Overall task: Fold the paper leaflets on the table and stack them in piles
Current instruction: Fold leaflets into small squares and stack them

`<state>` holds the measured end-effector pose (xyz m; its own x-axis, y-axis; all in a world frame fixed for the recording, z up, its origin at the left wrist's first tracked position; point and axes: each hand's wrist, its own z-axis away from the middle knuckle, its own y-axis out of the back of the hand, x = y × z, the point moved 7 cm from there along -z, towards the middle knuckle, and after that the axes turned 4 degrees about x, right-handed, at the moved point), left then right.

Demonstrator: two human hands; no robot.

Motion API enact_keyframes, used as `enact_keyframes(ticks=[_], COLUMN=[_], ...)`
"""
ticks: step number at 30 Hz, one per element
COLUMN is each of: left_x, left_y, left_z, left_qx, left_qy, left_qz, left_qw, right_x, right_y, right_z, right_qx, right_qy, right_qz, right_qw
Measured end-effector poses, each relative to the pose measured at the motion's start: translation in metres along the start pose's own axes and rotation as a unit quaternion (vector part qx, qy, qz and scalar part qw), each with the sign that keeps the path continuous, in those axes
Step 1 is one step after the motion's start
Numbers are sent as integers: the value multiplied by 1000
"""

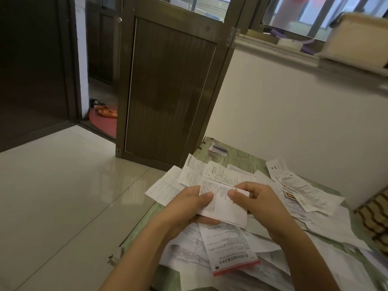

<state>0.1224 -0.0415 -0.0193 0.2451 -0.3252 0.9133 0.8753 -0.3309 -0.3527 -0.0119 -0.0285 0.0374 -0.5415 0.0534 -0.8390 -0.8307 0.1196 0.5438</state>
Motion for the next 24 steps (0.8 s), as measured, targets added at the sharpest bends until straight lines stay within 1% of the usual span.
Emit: enact_keyframes(ticks=[2,4,6,8,10,13,17,20,23,24], left_x=[0,4,10,13,13,13,18,24,27,29], left_y=[2,9,19,25,26,24,27,31,43,48], left_z=[2,2,3,5,6,7,8,11,13,13], left_qx=[-3,31,79,106,109,108,148,180,217,228], left_qy=[-5,-39,-72,-94,-105,-122,-155,-185,-182,-179], left_qz=[-10,-45,-74,-106,-132,-126,-144,-134,-97,-83], left_qw=[1000,998,992,984,980,979,966,957,954,953], right_x=[0,0,-3,-9,-17,-24,-29,-28,-17,-13], right_y=[2,1,-5,-15,-21,-24,-34,-30,-19,-13], right_z=[0,-1,-1,-1,-4,-7,-5,-6,-5,-5], right_qx=[29,37,21,-8,-14,1,-7,15,28,48], right_qy=[3,2,15,38,69,97,119,107,65,57], right_qz=[-28,-42,-20,23,54,65,66,62,18,11], right_qw=[999,998,999,999,996,993,991,992,997,997])
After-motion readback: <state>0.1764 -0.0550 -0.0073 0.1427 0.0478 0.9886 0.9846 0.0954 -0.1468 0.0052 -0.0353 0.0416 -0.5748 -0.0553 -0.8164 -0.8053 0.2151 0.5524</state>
